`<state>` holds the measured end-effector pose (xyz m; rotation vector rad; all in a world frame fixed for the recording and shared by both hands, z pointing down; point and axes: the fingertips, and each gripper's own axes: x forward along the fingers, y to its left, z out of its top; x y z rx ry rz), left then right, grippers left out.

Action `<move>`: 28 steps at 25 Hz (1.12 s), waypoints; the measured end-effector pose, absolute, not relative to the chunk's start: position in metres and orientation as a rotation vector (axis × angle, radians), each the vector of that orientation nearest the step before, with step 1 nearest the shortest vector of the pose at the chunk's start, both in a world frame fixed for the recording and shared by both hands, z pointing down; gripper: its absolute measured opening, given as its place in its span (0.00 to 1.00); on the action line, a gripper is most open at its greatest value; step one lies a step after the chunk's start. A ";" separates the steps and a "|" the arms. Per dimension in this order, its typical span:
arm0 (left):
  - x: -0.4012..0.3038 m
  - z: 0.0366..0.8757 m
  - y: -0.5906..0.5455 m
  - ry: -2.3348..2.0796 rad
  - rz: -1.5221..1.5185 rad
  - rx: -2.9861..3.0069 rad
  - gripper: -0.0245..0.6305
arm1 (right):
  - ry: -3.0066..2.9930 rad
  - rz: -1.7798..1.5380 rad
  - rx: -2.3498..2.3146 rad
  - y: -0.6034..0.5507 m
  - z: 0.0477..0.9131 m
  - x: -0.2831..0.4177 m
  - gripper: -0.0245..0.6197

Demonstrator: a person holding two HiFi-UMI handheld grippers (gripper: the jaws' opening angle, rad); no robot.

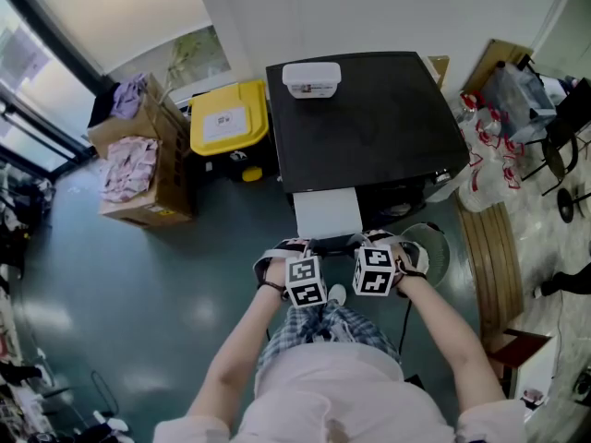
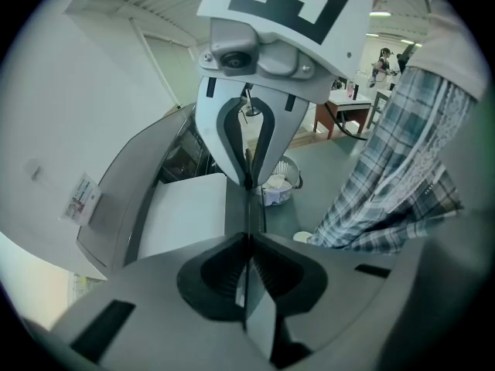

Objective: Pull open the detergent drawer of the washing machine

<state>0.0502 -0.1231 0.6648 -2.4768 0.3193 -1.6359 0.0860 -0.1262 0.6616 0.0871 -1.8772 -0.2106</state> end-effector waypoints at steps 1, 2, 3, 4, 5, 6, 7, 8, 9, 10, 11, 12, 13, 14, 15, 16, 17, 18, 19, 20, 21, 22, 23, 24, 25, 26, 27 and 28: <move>0.050 0.665 -0.121 0.312 -1.639 -2.476 0.12 | -1.883 -0.199 0.082 -0.123 0.661 0.085 0.11; 0.051 0.666 -0.120 0.304 -1.642 -2.475 0.12 | -1.885 -0.191 0.078 -0.121 0.661 0.085 0.11; 0.051 0.666 -0.119 0.296 -1.644 -2.477 0.12 | -1.885 -0.186 0.074 -0.120 0.661 0.085 0.11; 0.051 0.666 -0.117 0.288 -1.645 -2.480 0.12 | -1.884 -0.181 0.069 -0.118 0.661 0.085 0.11; 0.051 0.665 -0.115 0.281 -1.645 -2.483 0.12 | -1.884 -0.178 0.064 -0.116 0.661 0.086 0.11; 0.051 0.665 -0.113 0.275 -1.646 -2.487 0.12 | -1.884 -0.174 0.059 -0.114 0.661 0.086 0.11; 0.051 0.665 -0.111 0.269 -1.646 -2.492 0.12 | -1.886 -0.170 0.055 -0.112 0.661 0.086 0.11; 0.051 0.665 -0.109 0.264 -1.646 -2.497 0.11 | -1.887 -0.165 0.052 -0.110 0.661 0.086 0.11; 0.051 0.666 -0.106 0.259 -1.645 -2.503 0.11 | -1.887 -0.162 0.050 -0.108 0.662 0.087 0.11; 0.051 0.666 -0.104 0.252 -1.644 -2.509 0.11 | -1.886 -0.161 0.051 -0.106 0.663 0.087 0.11; 0.051 0.666 -0.101 0.246 -1.642 -2.517 0.11 | -1.885 -0.162 0.051 -0.105 0.664 0.087 0.11; 0.051 0.666 -0.099 0.238 -1.638 -2.526 0.11 | -1.885 -0.158 0.048 -0.102 0.664 0.087 0.11; 0.051 0.666 -0.096 0.230 -1.635 -2.534 0.11 | -1.886 -0.150 0.041 -0.099 0.663 0.087 0.11; 0.052 0.667 -0.093 0.221 -1.633 -2.539 0.11 | -1.886 -0.143 0.035 -0.095 0.663 0.087 0.11; 0.052 0.667 -0.090 0.213 -1.631 -2.541 0.11 | -1.886 -0.141 0.035 -0.093 0.664 0.087 0.11; 0.052 0.668 -0.087 0.205 -1.630 -2.543 0.11 | -1.885 -0.142 0.036 -0.091 0.666 0.088 0.11; 0.053 0.668 -0.085 0.199 -1.629 -2.545 0.11 | -1.883 -0.143 0.037 -0.090 0.667 0.089 0.11; 0.053 0.668 -0.084 0.195 -1.627 -2.547 0.11 | -1.883 -0.141 0.035 -0.088 0.666 0.090 0.11; 0.053 0.668 -0.082 0.195 -1.625 -2.548 0.11 | -1.883 -0.139 0.032 -0.086 0.665 0.090 0.11; 0.053 0.668 -0.081 0.194 -1.623 -2.549 0.11 | -1.885 -0.132 0.026 -0.083 0.664 0.089 0.11; 0.053 0.668 -0.079 0.192 -1.623 -2.551 0.11 | -1.887 -0.125 0.019 -0.081 0.664 0.089 0.11; 0.053 0.668 -0.078 0.190 -1.623 -2.553 0.11 | -1.887 -0.121 0.011 -0.079 0.664 0.089 0.11; 0.053 0.668 -0.076 0.185 -1.623 -2.555 0.11 | -1.885 -0.118 0.005 -0.078 0.664 0.089 0.11; 0.054 0.668 -0.075 0.178 -1.623 -2.557 0.11 | -1.883 -0.115 -0.001 -0.077 0.664 0.090 0.11; 0.055 0.667 -0.074 0.171 -1.622 -2.560 0.11 | -1.882 -0.111 -0.006 -0.076 0.665 0.091 0.11; 0.055 0.667 -0.072 0.166 -1.621 -2.562 0.11 | -1.883 -0.109 -0.008 -0.075 0.665 0.092 0.11; 0.055 0.667 -0.071 0.162 -1.619 -2.565 0.11 | -1.885 -0.110 -0.009 -0.074 0.666 0.092 0.11; 0.055 0.667 -0.069 0.158 -1.617 -2.570 0.11 | -1.887 -0.113 -0.008 -0.074 0.666 0.092 0.11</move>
